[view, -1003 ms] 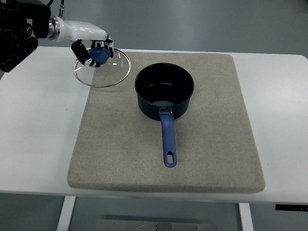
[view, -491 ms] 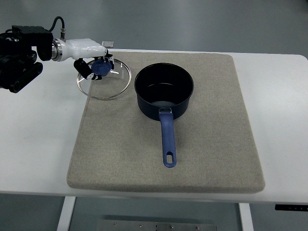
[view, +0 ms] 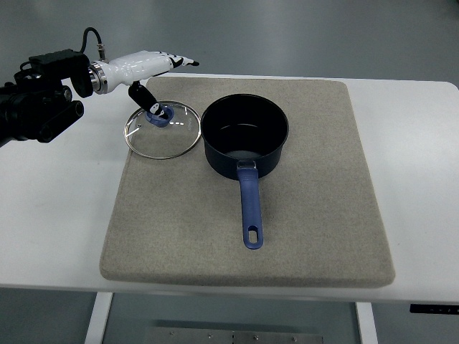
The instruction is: Open pot lid and place left with left hand
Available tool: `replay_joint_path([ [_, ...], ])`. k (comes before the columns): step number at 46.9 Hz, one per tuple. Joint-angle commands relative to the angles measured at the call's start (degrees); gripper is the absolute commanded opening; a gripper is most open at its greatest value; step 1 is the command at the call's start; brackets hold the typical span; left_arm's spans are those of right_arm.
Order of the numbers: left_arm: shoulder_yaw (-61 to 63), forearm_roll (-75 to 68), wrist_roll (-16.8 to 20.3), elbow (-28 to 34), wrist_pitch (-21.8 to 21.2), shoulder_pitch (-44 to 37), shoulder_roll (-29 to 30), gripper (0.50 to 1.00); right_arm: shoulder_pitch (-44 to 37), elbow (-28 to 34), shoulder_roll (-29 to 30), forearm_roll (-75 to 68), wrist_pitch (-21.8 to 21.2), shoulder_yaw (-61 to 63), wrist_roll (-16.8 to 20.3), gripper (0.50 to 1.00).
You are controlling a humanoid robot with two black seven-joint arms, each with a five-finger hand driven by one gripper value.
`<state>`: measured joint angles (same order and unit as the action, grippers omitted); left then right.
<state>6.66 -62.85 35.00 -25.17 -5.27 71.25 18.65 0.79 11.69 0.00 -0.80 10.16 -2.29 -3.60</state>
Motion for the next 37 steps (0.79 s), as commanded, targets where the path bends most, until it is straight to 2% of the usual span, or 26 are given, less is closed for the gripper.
replay_joint_path([
  [1, 0.0, 5.9, 0.0, 0.0, -2.7, -1.4, -0.1, 0.992, 0.0, 0.0, 0.0, 0.0, 0.0, 0.0, 0.0, 0.917],
  [8, -0.2, 12.2, 0.0, 0.4, -5.5, -3.3, -1.8, 0.992, 0.0, 0.0, 0.0, 0.0, 0.0, 0.0, 0.0, 0.917],
  [14, -0.3, 18.1, 0.0, 2.0, -5.8, -4.9, -3.5, 0.992, 0.0, 0.0, 0.0, 0.0, -0.1, 0.0, 0.0, 0.917],
  [28, -0.3, 47.3, 0.0, 2.8, -4.6, -5.6, -5.0, 0.992, 0.0, 0.0, 0.0, -0.1, -0.1, 0.0, 0.0, 0.917],
  [37, -2.0, 56.6, 0.0, 2.8, -1.9, -5.8, -4.9, 0.994, 0.0, 0.0, 0.0, 0.0, 0.0, 0.0, 0.0, 0.917],
])
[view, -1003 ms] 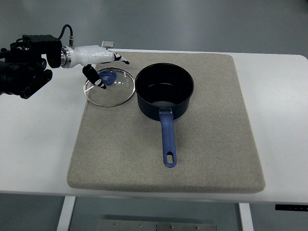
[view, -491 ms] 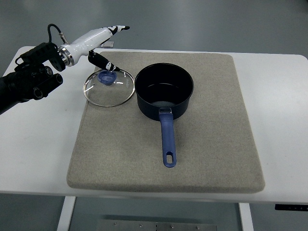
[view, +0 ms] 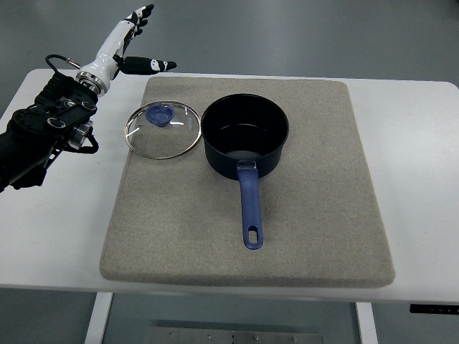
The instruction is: Open pot lid and place left with left hand
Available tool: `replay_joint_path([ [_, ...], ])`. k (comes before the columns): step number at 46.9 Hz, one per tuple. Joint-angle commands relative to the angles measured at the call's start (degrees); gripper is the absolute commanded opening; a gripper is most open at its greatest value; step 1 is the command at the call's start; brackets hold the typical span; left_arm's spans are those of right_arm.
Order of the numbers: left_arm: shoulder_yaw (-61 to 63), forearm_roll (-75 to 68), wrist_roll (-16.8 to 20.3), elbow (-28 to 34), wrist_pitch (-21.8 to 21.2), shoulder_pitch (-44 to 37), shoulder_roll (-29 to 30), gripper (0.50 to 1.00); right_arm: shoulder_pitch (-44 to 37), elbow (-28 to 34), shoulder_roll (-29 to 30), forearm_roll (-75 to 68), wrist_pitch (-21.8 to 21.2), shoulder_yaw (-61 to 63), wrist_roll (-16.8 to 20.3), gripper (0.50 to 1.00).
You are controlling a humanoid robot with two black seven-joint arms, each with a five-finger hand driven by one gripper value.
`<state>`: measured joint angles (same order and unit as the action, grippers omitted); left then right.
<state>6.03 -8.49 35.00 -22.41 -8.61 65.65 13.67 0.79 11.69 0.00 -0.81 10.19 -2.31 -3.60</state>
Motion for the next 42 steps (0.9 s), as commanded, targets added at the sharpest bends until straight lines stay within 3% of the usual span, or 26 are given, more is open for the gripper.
replay_joint_path([
  [1, -2.2, 2.9, 0.0, 0.0, 2.2, -0.2, 0.1, 0.994, 0.0, 0.0, 0.0, 0.0, -0.1, -0.1, 0.0, 0.917],
  [14, -18.5, 4.3, 0.0, 4.1, 16.9, -3.3, 1.0, 0.992, 0.0, 0.0, 0.0, -0.1, 0.0, 0.0, 0.0, 0.917],
  [28, -21.8, 4.9, 0.0, 4.2, 20.2, -3.7, 0.9, 0.994, 0.1, 0.5, 0.0, -0.2, -0.3, 0.1, 0.0, 0.917],
  [37, -24.1, 11.0, 0.0, 4.3, 25.5, -6.2, 1.1, 0.992, 0.3, 0.5, 0.0, -0.2, 0.2, -0.1, -0.1, 0.917],
  [42, -24.1, 11.1, 0.0, 4.3, 25.6, -6.6, 1.0, 0.992, 0.3, 0.5, 0.0, 0.1, 0.4, -0.4, -0.1, 0.917],
])
